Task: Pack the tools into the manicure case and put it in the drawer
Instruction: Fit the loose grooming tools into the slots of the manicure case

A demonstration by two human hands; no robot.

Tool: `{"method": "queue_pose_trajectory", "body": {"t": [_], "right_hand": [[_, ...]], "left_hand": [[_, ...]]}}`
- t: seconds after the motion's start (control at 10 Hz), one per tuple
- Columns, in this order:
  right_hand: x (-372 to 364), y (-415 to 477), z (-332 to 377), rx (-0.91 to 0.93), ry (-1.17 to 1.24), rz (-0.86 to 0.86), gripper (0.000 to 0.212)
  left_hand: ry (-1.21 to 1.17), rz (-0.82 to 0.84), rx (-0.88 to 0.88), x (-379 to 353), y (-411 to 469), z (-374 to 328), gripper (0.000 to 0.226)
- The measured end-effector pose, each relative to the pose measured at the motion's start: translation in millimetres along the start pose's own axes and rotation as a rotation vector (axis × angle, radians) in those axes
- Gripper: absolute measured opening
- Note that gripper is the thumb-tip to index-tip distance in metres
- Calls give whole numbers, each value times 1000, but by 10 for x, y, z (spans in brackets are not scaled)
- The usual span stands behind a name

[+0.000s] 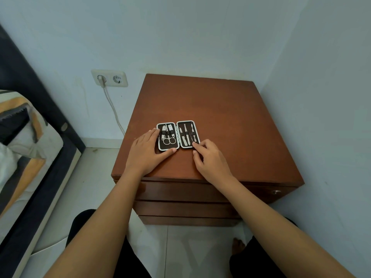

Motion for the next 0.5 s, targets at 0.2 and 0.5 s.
{"method": "queue_pose_trajectory", "body": {"t": [0.2,0.5], "right_hand": [[-84,66,30,-8,-147,62,33],[-184,159,-8,-61,-287,139,44]], "left_hand": [[-4,7,0,-5,1,-1,87],[-12,10,0,-5,0,-3,88]]}}
Point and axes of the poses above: each hand's wrist, its own y-axis towards the middle knuckle, its own x-axis out of the back of the hand, z = x × y, the point moved 10 cm from there along y, towards the middle knuckle, and after that the axes turned 8 degrees about y, right-handed, at the moved point
